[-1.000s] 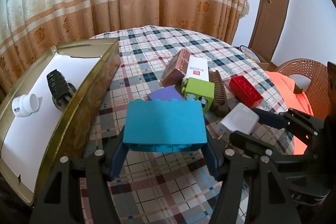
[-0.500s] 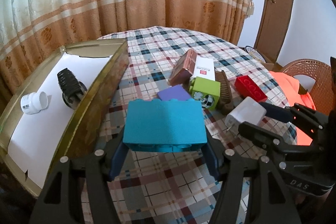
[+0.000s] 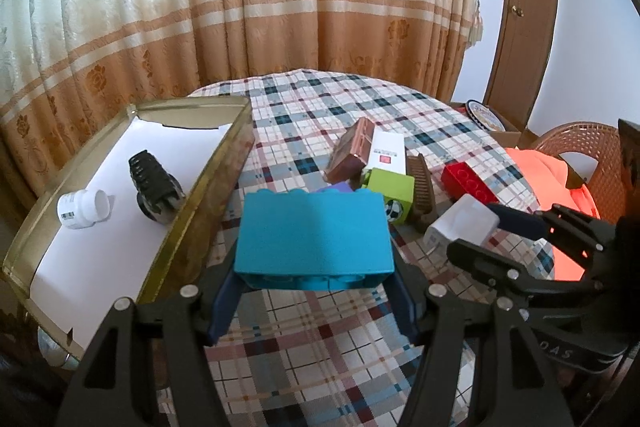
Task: Organize rigid objects
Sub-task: 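Grasp and lift the teal brick with the left tool while the right tool holds the white block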
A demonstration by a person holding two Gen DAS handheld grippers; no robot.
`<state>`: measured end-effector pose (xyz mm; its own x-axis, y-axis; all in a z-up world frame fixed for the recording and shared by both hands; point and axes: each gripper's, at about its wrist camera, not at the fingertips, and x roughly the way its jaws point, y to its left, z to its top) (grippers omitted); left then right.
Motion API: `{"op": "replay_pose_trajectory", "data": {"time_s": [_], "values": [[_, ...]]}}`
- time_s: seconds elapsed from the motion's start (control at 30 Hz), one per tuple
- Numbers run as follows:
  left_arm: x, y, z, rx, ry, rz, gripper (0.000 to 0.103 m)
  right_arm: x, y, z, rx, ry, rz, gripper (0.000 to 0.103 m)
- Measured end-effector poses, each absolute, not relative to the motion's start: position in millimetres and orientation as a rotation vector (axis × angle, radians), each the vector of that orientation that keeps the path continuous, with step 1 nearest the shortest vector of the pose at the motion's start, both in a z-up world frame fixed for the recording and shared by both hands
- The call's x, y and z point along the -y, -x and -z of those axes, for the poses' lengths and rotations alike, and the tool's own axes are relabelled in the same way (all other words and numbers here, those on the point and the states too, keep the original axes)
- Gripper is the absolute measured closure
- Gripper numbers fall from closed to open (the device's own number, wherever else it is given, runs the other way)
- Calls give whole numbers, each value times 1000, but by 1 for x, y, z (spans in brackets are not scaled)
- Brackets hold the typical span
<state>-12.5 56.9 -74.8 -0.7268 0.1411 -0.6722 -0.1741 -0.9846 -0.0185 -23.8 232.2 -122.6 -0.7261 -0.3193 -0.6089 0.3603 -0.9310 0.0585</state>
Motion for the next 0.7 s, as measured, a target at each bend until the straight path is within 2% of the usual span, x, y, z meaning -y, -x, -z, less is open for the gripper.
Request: {"op": "replay_pose_trajectory", "data": {"time_s": [0.7], "values": [[-56,3,54,-129,975,-2842,39,-232,20,108,-93,-858,2636,48]]}}
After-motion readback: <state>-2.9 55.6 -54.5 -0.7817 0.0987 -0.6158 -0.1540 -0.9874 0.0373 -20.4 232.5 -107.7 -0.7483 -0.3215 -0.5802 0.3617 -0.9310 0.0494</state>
